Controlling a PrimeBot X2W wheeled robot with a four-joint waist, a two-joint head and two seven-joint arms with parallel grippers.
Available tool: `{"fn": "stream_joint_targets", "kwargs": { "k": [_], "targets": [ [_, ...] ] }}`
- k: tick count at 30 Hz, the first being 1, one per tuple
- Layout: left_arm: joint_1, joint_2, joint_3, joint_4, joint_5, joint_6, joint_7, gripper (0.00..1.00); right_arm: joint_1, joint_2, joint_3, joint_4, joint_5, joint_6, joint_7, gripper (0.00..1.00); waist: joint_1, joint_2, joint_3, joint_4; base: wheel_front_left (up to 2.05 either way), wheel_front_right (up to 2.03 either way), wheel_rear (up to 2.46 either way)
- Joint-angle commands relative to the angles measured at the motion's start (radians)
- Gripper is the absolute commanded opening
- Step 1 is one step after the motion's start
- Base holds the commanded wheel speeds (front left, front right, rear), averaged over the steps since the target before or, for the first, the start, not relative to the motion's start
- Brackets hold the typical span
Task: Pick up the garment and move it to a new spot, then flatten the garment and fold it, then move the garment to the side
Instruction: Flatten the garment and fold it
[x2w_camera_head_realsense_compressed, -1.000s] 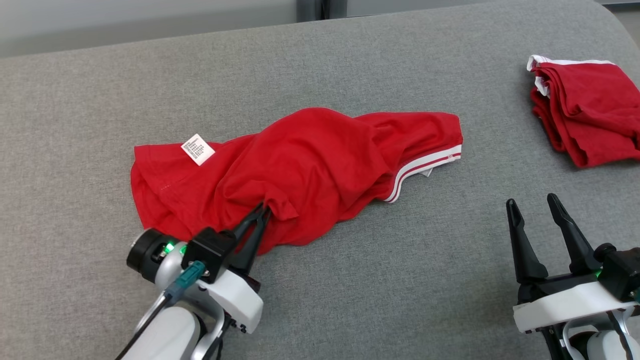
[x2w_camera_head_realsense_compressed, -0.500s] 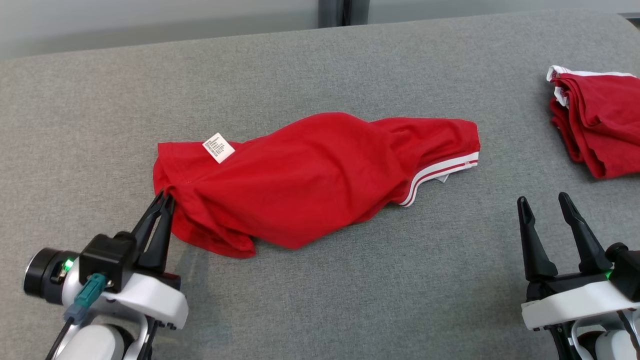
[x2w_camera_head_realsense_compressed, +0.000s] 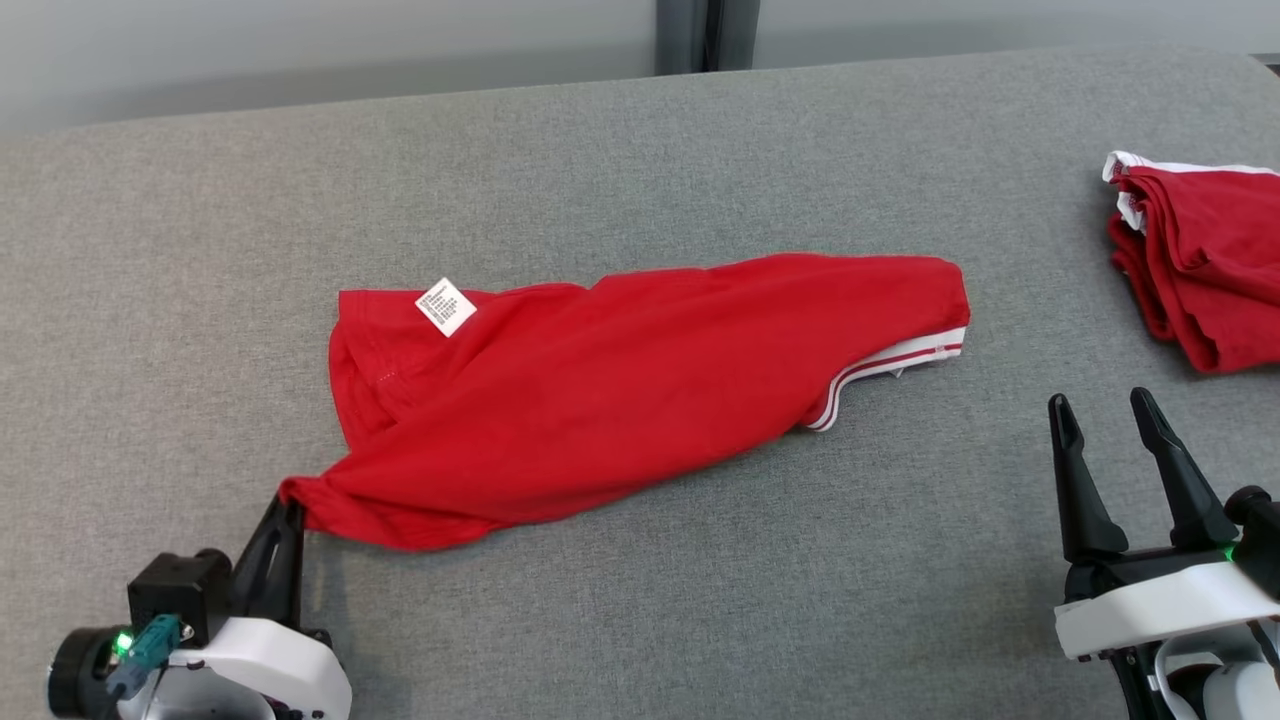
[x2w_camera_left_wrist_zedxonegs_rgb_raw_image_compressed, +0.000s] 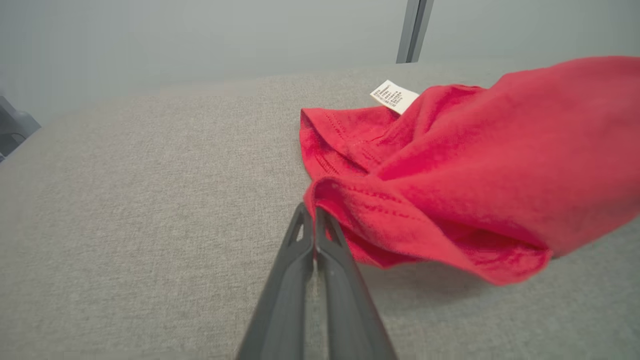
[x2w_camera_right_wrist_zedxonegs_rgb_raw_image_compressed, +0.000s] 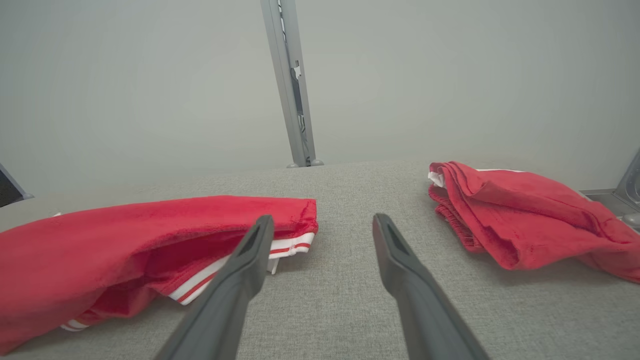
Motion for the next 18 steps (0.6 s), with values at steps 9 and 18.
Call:
{"fn": "stream_joint_targets", "kwargs": {
  "k": [9, 18],
  "targets": [
    [-0.018, -0.064, -0.012, 0.115, -0.063, -0.057, -0.062, 1.0, 0.026, -0.006, -0.005, -0.005, 0.007, 0.0, 0.007, 1.0, 0.0, 0.0, -0.037, 0.004, 0.0, 0.0, 0.0],
    [-0.04, -0.07, -0.004, 0.072, -0.02, -0.025, -0.113, 1.0, 0.047, -0.015, -0.009, -0.032, -0.006, 0.0, 0.023, 1.0, 0.0, 0.0, -0.091, 0.007, 0.0, 0.0, 0.0]
  ]
}}
